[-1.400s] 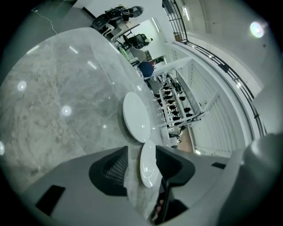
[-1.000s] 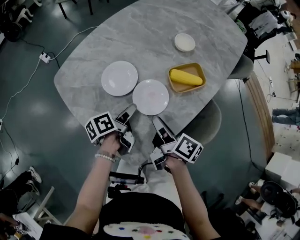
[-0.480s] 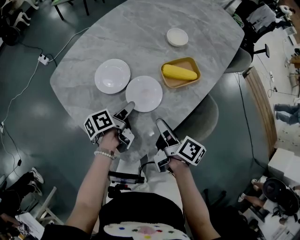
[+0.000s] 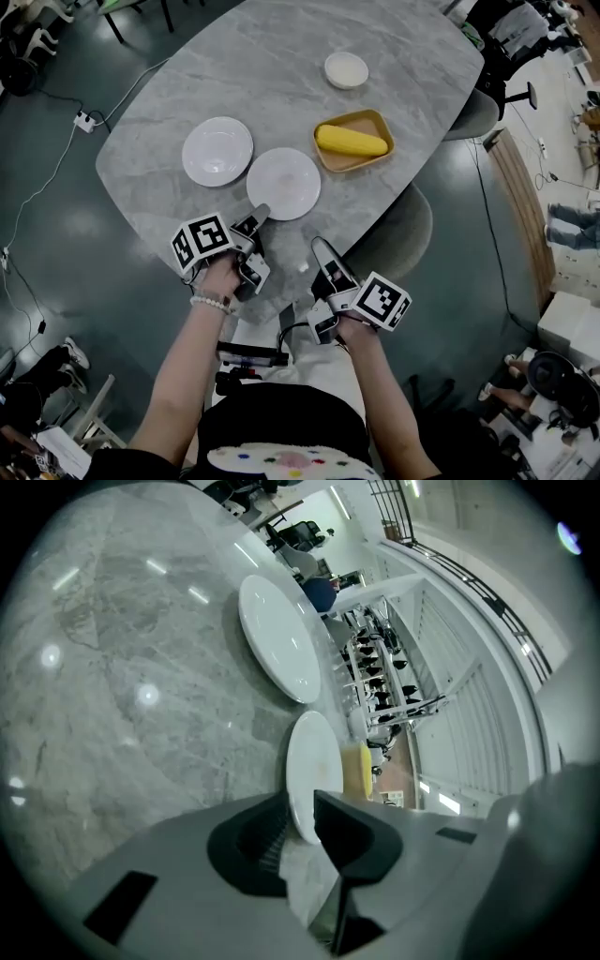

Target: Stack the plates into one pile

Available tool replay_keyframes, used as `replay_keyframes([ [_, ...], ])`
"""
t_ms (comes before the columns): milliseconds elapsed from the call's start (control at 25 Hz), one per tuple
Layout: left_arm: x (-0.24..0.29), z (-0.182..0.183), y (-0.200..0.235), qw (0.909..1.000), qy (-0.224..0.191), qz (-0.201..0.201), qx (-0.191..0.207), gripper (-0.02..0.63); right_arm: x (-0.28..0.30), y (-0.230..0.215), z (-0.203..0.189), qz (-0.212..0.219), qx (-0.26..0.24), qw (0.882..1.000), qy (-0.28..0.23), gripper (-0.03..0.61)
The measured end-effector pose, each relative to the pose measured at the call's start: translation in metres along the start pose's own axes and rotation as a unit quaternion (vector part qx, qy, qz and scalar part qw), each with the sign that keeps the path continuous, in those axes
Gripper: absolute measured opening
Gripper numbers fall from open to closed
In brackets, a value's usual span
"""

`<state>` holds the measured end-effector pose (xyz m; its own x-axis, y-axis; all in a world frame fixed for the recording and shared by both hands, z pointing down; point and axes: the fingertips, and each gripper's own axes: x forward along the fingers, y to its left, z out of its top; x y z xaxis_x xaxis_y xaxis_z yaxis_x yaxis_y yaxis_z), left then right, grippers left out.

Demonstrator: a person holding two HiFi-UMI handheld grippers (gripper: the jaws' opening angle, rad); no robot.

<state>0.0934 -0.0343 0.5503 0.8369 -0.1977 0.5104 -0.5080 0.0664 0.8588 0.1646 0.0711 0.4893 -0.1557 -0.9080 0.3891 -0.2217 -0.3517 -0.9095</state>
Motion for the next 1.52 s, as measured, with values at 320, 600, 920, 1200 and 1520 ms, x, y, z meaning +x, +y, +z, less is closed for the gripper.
replay_keyframes([
  [320,-0.005,-0.004,-0.008,0.9999,-0.005,-0.011,-0.006,0.034,-0.001,-0.007,0.001,-0.009,-0.001,1.000,0.004,0.109],
  [600,-0.010,-0.003,-0.025,0.9995,-0.010,-0.031,-0.007,0.026,0.003,-0.014,0.001,-0.014,-0.004,1.000,0.012,0.109],
  [920,-0.021,-0.012,-0.031,0.9991,-0.010,-0.039,-0.014,0.026,0.012,-0.016,-0.008,-0.012,0.008,1.000,0.024,0.109],
  [1200,-0.043,-0.028,-0.027,0.9987,-0.011,-0.041,-0.029,0.025,0.021,-0.015,-0.023,-0.002,0.032,0.999,0.029,0.120],
  [1520,-0.059,-0.037,-0.026,0.9986,-0.012,-0.042,-0.031,0.025,0.027,-0.011,-0.035,0.000,0.042,0.998,0.043,0.121],
])
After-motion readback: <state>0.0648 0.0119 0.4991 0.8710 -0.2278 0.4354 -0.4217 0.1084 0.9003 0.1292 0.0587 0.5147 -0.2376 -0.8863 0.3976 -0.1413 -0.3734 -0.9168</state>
